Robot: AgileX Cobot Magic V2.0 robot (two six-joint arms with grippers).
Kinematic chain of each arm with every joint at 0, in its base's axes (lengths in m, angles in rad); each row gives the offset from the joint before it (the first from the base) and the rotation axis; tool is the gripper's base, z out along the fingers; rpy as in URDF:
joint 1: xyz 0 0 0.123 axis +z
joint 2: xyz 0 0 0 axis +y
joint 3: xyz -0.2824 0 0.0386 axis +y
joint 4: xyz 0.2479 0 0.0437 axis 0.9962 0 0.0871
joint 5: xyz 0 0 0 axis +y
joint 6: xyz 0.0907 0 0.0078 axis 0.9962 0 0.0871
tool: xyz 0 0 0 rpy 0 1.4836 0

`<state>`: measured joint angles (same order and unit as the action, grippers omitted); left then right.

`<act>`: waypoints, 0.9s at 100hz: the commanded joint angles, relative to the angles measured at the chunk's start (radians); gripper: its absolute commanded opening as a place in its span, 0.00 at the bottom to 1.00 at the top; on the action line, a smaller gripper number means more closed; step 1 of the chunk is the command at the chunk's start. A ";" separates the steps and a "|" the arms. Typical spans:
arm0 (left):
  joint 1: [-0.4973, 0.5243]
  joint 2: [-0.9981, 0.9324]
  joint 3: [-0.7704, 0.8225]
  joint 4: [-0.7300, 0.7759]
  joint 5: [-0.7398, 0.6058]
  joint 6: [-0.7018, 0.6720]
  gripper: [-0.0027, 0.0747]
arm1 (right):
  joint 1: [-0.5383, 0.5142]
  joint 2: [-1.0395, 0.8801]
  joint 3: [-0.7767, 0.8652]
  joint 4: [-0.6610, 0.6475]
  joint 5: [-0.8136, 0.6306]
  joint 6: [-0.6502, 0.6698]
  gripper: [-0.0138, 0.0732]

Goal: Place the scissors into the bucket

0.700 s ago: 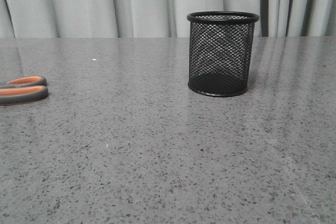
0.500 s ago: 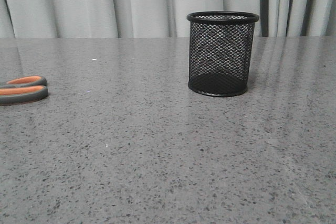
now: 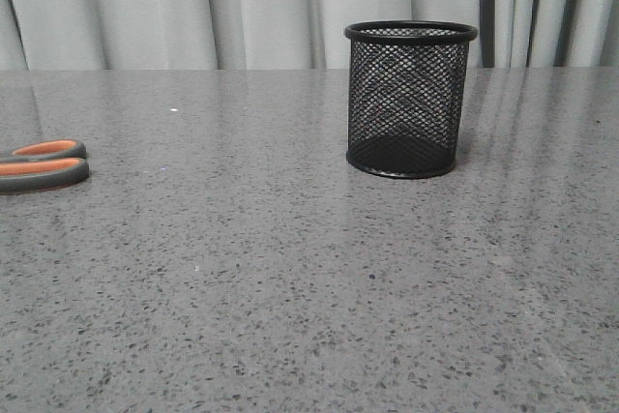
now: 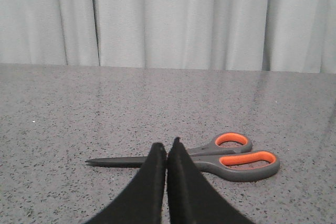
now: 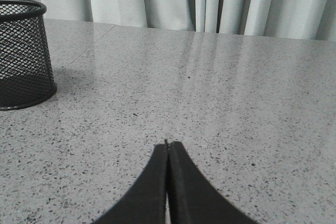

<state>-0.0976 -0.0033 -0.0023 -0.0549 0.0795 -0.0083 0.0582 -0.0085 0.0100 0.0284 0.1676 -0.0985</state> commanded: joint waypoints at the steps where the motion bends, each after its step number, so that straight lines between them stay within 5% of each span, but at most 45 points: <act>1: -0.008 -0.024 0.028 -0.008 -0.080 -0.005 0.01 | -0.005 -0.023 0.018 -0.012 -0.077 -0.004 0.08; 63: -0.008 -0.024 0.028 -0.049 -0.088 -0.005 0.01 | -0.005 -0.023 0.018 0.034 -0.135 -0.004 0.08; 90: -0.008 -0.024 0.028 -0.280 -0.108 -0.005 0.01 | -0.005 -0.023 0.018 0.375 -0.222 -0.004 0.08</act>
<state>-0.0976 -0.0033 -0.0023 -0.2468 0.0647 -0.0083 0.0582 -0.0085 0.0100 0.2882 0.0494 -0.0985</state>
